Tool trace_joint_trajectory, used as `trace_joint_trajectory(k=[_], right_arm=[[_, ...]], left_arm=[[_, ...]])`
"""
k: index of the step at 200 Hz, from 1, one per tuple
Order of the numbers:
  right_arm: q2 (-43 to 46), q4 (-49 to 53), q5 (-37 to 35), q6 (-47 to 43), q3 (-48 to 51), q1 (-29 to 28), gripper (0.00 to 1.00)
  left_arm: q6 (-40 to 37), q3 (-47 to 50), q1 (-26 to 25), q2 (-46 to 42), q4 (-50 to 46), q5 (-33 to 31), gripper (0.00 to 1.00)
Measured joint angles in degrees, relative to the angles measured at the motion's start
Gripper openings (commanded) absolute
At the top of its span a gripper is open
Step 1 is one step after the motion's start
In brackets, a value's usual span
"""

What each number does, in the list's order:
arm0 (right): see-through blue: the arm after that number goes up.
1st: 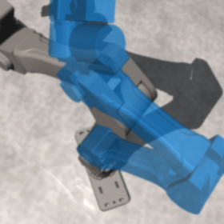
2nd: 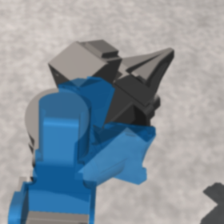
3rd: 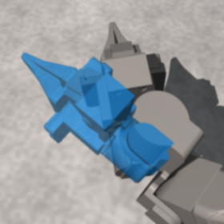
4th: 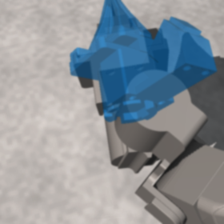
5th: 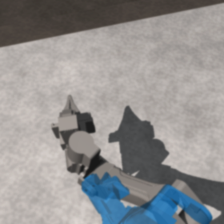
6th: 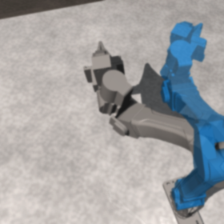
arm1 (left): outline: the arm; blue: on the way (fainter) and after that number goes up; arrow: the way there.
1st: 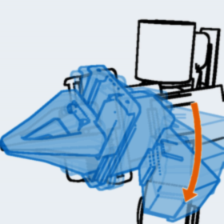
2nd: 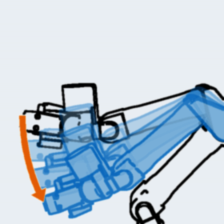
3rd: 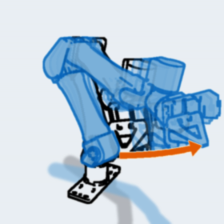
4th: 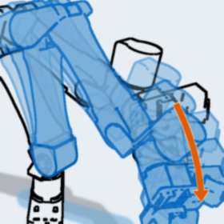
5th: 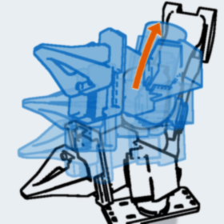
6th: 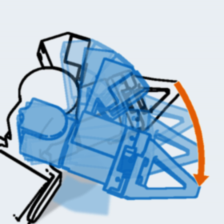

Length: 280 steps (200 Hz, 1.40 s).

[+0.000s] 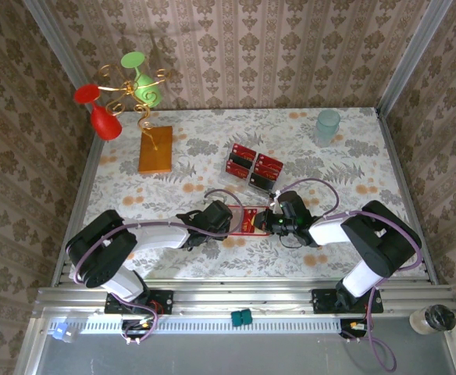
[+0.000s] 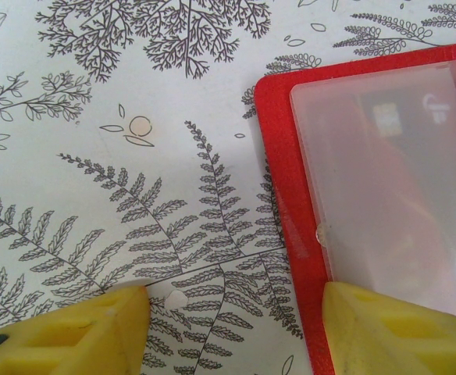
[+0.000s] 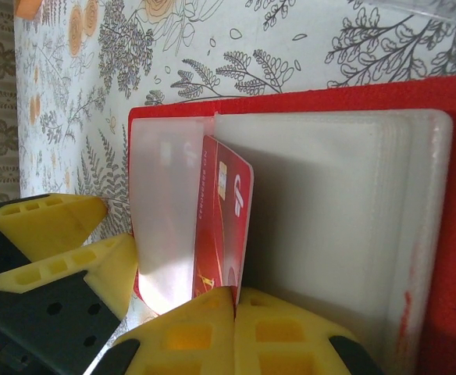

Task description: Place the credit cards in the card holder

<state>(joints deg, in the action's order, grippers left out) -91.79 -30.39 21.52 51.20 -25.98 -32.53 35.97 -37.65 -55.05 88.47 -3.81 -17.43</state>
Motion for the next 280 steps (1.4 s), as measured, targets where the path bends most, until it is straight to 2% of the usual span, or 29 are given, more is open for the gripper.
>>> trace_joint_trajectory(k=[95,116,135,149,180,192,203,213,280], right_arm=[[-4.3,2.7,3.6,-0.5,-5.1,0.0,0.0],[-4.7,4.3,4.6,-1.2,-6.4,0.0,0.23],[-4.0,7.4,5.7,-2.9,-8.3,0.0,0.36],[-2.9,11.5,5.7,-4.7,-9.7,0.1,0.39],[0.2,21.9,4.9,-8.5,-11.9,1.2,0.34],[0.6,25.0,4.3,-9.7,-13.2,1.5,0.26],[0.6,27.0,4.2,-11.3,-14.4,1.5,0.14],[0.6,28.5,3.9,-11.7,-15.3,1.6,0.08],[-3.1,32.5,2.8,-13.6,-19.4,0.0,0.03]], left_arm=[[0.0,0.0,0.0,0.1,0.1,0.0,0.61],[0.0,0.0,0.0,0.1,0.1,-0.2,0.61],[0.0,0.0,0.0,0.1,0.1,-0.2,0.61],[0.0,0.0,0.0,0.1,0.1,-0.3,0.61],[0.0,0.0,0.0,0.1,0.2,-0.3,0.61],[0.0,0.0,0.0,0.1,0.2,-0.3,0.61],[0.0,0.1,-0.1,0.1,0.2,-0.4,0.61],[0.0,0.1,-0.1,0.1,0.4,-0.4,0.61],[0.0,0.3,0.0,0.1,0.7,-0.4,0.61]])
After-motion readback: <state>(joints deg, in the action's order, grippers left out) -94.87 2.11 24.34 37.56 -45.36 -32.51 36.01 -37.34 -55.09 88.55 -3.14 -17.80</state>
